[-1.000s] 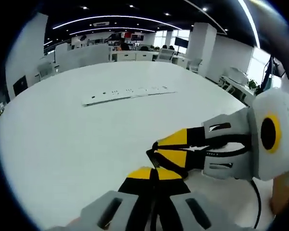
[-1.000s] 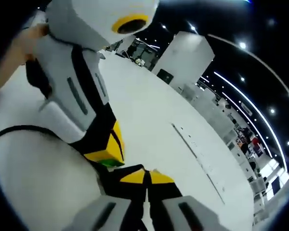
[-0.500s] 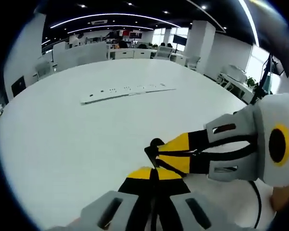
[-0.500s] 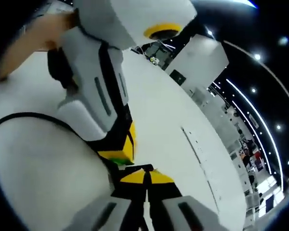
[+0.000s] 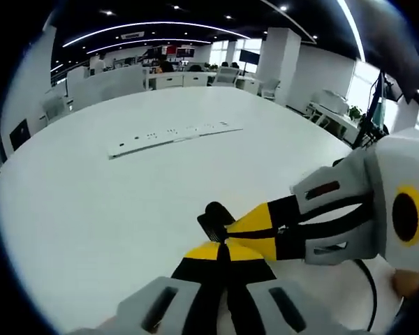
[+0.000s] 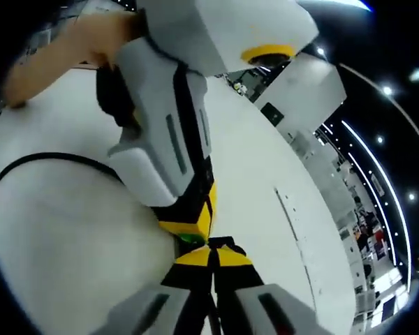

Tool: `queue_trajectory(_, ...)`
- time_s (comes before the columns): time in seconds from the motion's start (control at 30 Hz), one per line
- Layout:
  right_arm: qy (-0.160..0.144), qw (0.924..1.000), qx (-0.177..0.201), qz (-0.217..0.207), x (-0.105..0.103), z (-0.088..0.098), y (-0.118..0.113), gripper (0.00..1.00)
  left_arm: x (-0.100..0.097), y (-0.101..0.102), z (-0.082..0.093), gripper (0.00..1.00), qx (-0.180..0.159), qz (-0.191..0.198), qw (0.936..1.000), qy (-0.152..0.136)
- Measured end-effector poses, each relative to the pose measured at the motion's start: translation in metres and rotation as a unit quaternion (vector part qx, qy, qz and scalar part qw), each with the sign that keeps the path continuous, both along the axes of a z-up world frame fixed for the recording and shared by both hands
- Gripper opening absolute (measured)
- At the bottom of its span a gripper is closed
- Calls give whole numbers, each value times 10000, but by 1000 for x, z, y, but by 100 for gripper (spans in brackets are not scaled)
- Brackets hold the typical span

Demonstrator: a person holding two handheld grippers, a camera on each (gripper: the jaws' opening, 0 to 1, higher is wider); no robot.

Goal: Find the charging cable on the desk, coil it up and secure with Velcro.

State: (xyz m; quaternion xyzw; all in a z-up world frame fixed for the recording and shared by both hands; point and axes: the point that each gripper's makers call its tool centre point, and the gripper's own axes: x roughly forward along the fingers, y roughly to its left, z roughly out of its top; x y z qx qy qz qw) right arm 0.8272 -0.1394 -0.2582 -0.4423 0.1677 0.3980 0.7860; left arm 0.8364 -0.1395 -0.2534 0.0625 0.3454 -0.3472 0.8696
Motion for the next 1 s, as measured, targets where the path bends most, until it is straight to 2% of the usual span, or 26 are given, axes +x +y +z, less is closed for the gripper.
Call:
queue_trajectory(0.3, -69, 9999, -154, 12, 0, 0, 1, 3, 1, 0, -2, 2, -48, 151, 9999, 39)
queue_trajectory(0.6, 94, 9994, 303, -169, 3, 1, -1, 3, 0, 1, -2, 2, -112, 239, 9996, 95)
queue_trajectory(0.8, -201, 9990, 126, -387, 16, -1, 1, 3, -1, 2, -3, 2, -101, 273, 9995, 104)
queue_trajectory(1.0, -281, 9968, 382, -649, 28, 0, -3, 3, -1, 2, -3, 2, -119, 275, 9995, 116)
